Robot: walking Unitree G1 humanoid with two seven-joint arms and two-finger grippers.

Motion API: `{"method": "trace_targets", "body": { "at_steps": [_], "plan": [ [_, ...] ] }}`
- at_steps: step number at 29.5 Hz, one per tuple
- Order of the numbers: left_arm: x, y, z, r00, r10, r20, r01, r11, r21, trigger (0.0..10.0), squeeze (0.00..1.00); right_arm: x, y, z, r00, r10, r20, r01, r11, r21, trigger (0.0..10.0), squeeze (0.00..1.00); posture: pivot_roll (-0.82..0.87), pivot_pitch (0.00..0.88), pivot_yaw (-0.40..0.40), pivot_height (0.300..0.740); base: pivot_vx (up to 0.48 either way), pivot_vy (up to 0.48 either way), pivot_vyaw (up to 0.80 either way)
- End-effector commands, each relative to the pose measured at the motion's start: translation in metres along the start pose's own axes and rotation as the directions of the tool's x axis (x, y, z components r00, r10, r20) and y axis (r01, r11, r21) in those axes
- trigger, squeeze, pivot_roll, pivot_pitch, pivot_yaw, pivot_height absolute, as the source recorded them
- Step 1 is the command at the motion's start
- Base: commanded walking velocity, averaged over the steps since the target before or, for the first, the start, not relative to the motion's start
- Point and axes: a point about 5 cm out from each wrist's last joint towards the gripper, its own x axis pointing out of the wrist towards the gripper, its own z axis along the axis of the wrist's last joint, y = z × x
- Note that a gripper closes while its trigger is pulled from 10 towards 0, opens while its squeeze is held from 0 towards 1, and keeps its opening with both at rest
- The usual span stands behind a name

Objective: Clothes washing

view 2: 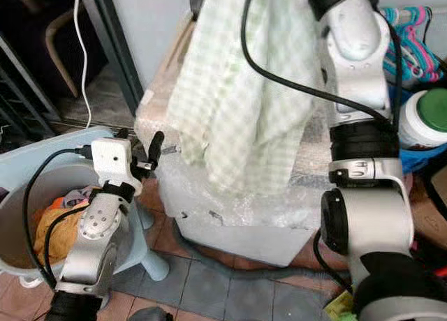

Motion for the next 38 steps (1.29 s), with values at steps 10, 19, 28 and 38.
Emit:
{"method": "trace_targets", "body": {
  "at_steps": [10,19,28,38],
  "plan": [
    [-0.002,0.009,0.0,1.0,0.026,-0.012,-0.026,1.0,0.016,10.0,0.0,0.011,0.012,0.002,0.997,0.05,0.065,-0.051,0.999,0.007,10.0,0.0,-0.04,0.05,0.01,0.74,0.44,0.0,0.0],
    [-0.002,0.006,-0.002,0.999,0.039,-0.028,-0.038,0.999,0.02,10.0,0.0,0.008,0.036,-0.054,0.925,0.232,-0.302,-0.181,0.965,0.188,10.0,0.0,-0.02,0.051,-0.009,0.74,0.0,0.0,0.0],
    [-0.004,0.003,-0.004,0.999,0.028,-0.039,-0.027,1.0,0.012,10.0,0.0,-0.037,0.059,-0.099,0.723,0.449,-0.526,-0.374,0.893,0.249,10.0,1.0,-0.02,0.054,-0.007,0.74,0.0,0.0,0.0],
    [-0.006,0.001,-0.005,0.999,0.008,-0.047,-0.008,1.0,0.014,10.0,0.0,-0.023,-0.019,-0.05,0.959,0.149,-0.243,-0.15,0.989,0.014,10.0,1.0,-0.04,0.059,0.007,0.74,0.0,0.0,0.0]
  ]
}}
